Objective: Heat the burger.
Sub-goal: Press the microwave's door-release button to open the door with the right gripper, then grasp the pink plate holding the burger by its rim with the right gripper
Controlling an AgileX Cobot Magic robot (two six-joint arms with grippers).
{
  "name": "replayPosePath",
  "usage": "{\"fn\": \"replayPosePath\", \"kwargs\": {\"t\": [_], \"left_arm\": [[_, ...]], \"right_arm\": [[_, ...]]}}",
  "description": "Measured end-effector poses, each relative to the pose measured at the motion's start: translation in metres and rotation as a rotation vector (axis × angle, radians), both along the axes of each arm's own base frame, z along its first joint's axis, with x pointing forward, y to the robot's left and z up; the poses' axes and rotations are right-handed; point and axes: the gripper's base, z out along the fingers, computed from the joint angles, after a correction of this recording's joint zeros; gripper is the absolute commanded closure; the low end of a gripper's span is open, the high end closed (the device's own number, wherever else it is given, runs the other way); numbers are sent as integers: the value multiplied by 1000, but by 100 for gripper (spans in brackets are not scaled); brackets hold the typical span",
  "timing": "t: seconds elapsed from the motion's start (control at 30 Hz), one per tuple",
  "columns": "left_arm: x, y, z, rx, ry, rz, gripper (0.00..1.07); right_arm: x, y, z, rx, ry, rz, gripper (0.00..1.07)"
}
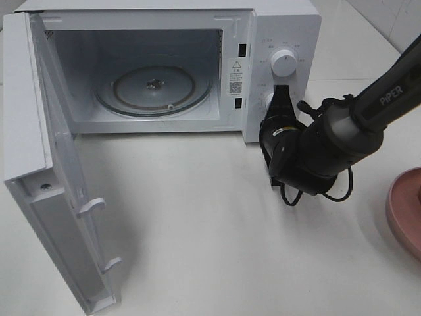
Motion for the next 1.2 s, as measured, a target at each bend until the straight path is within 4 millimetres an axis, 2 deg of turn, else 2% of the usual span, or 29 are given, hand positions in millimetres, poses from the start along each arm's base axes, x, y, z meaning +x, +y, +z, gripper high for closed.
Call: {"fn": "replayPosePath", "kwargs": {"t": [0.33,0.43,0.77,0.83,0.87,0.9,0.93,1.0,1.03,1.07,1.2], "left_arm": [[0,0,0,0,0,0,7],[0,0,0,0,0,0,7],[0,0,0,0,0,0,7],[0,0,0,0,0,0,7],[0,0,0,0,0,0,7],[0,0,0,0,0,0,7],[0,0,0,0,0,0,7],[0,0,0,0,0,0,7],[0,0,0,0,0,0,7],[0,0,0,0,0,0,7],[0,0,0,0,0,0,7]], "right_arm": [[-14,-4,13,-67,24,92,107],[-18,-3,24,-107,25,145,107],[-48,-11,41,-286,140,368,107],[-57,-11,50,-382,158,488,107],[-57,-11,50,-382,158,488,107],[-62,-10,55,-444,173,579,106],[-62,-10,55,-444,173,579,106],[-70,-6,63,-546,190,743,106],[-70,-6,63,-546,190,743,106],[-75,-5,66,-609,209,854,106],[-81,-9,70,-659,251,989,106]]}}
